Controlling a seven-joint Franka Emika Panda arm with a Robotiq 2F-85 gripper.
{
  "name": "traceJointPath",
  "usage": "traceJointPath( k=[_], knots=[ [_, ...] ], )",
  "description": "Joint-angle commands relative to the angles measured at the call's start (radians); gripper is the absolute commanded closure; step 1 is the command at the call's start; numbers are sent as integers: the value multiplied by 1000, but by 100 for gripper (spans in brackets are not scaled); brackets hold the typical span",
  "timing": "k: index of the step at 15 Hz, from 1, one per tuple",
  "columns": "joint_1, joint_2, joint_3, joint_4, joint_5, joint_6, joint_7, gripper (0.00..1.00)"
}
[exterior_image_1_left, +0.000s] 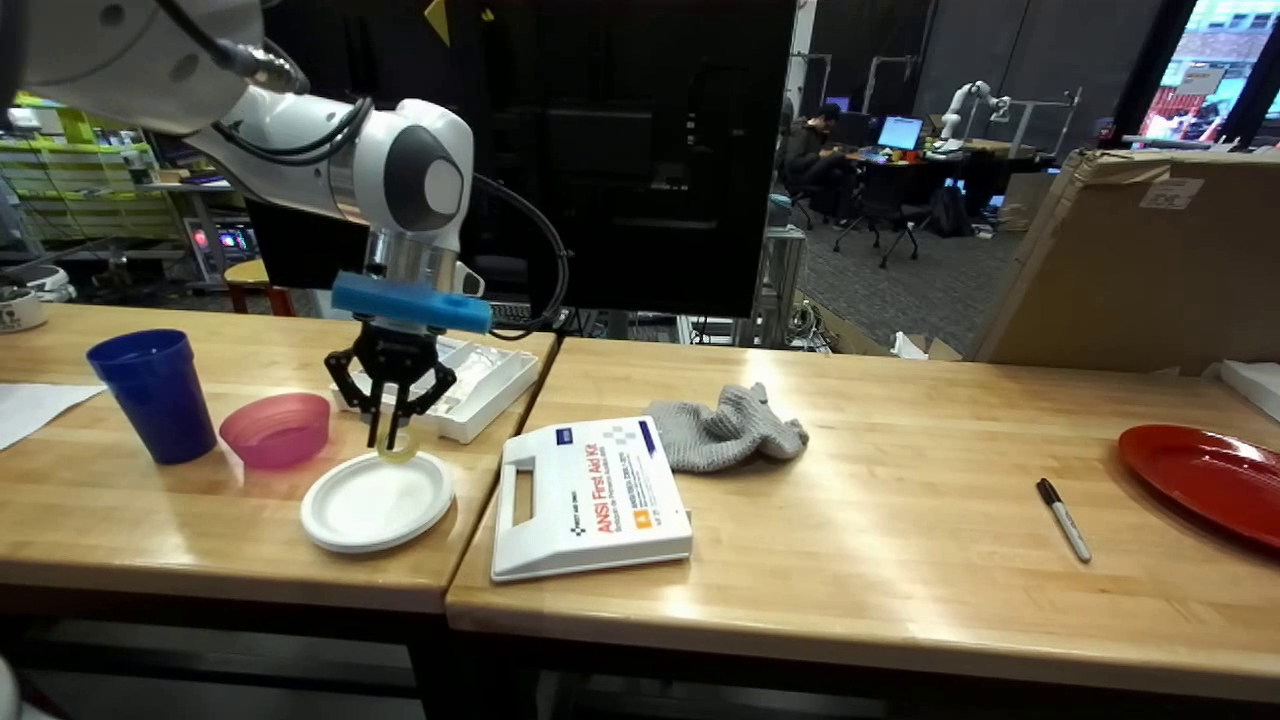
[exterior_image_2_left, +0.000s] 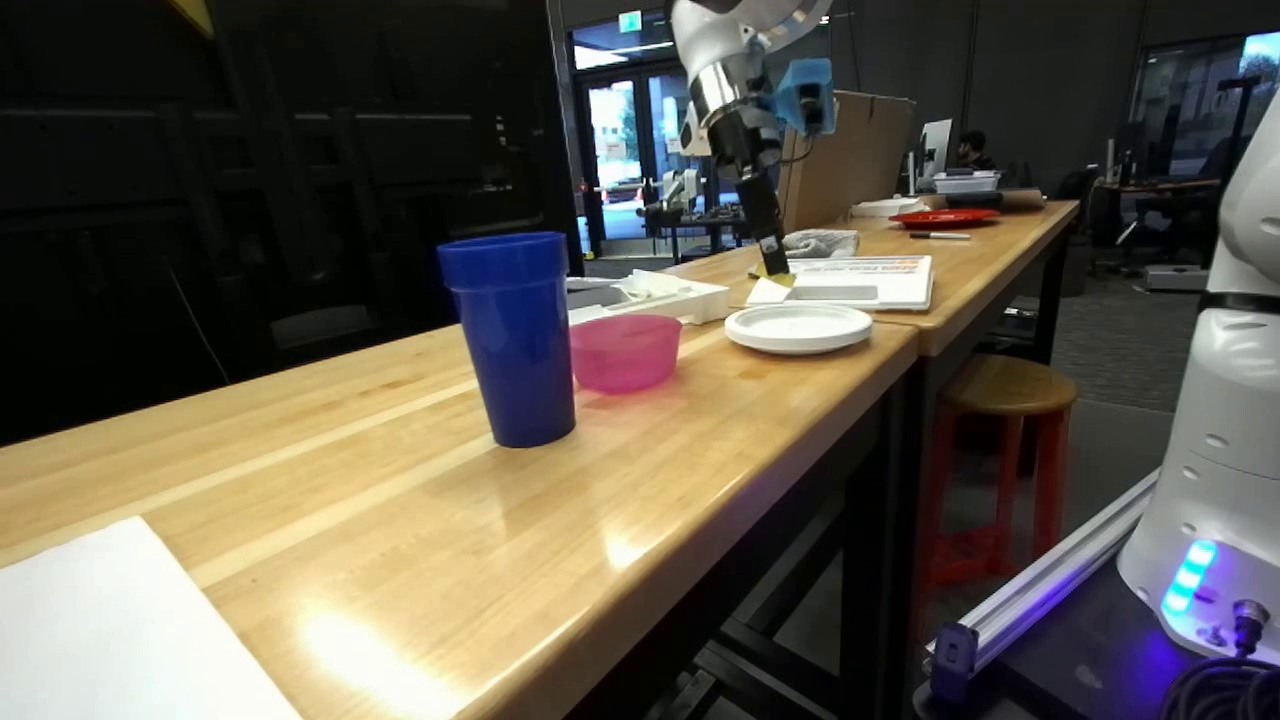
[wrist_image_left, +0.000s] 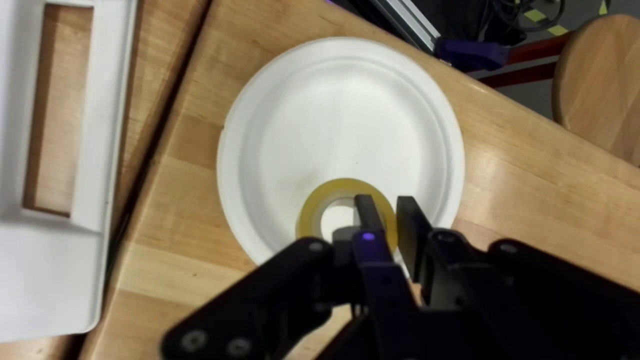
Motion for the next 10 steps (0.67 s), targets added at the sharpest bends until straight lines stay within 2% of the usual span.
traceJointPath(
  k=[1,10],
  knots=[
    [-18,-107,-61,-96,68,77,-89,96],
    [-52,-167,-223,-189,183,156,-486,96]
  ],
)
